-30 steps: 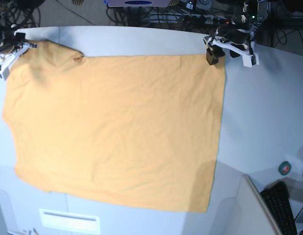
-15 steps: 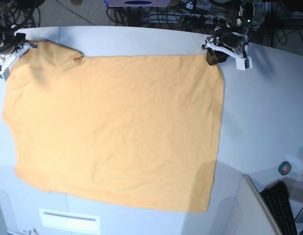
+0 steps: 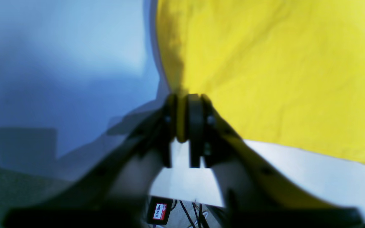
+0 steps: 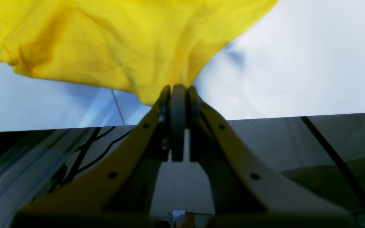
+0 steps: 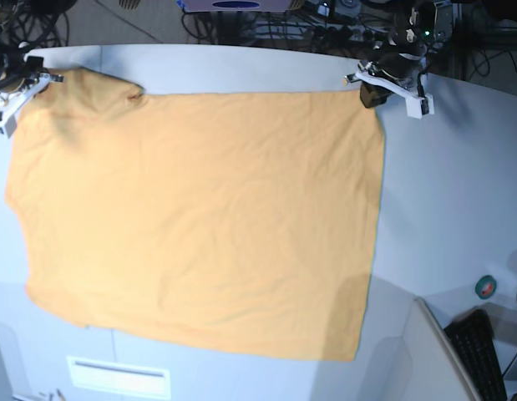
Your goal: Layout the t-shirt on the table in an organized manner, then fold the t-shirt properly
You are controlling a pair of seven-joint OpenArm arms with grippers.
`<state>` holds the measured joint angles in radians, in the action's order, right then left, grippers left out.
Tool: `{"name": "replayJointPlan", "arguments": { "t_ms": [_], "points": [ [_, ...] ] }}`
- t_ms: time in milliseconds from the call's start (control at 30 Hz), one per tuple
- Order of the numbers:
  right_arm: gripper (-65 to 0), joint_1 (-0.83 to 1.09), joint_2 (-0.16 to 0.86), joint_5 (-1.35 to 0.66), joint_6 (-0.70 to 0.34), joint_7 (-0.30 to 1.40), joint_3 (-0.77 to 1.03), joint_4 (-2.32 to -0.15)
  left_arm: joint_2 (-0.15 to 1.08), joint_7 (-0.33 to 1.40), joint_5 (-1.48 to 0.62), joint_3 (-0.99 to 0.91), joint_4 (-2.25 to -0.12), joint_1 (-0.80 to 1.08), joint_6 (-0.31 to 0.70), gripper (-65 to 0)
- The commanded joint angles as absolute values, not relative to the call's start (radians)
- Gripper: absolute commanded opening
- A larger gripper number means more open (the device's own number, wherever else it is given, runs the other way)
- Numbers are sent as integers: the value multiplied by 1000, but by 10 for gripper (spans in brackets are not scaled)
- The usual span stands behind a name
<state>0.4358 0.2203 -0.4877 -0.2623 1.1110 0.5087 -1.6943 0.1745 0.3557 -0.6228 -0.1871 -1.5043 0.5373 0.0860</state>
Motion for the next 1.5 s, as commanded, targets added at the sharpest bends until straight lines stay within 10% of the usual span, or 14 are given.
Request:
{"name": "replayJointPlan", "arguments": {
  "t_ms": [0, 233, 967, 1467],
  "points": [
    [-650, 435, 236, -492, -263, 1106, 515, -1712, 185, 346, -624, -216, -1523, 547, 88, -492],
    [-650, 435, 236, -492, -263, 1106, 513, -1712, 180, 392, -625, -318, -1520, 564, 99, -153],
    [-650, 433, 236, -492, -263, 1106, 513, -1712, 120, 389, -627, -326, -1368, 516, 389, -165],
    [-650, 433, 236, -490, -263, 1106, 513, -1707, 113, 394, -627, -406, -1388, 545, 410, -166]
  ]
}}
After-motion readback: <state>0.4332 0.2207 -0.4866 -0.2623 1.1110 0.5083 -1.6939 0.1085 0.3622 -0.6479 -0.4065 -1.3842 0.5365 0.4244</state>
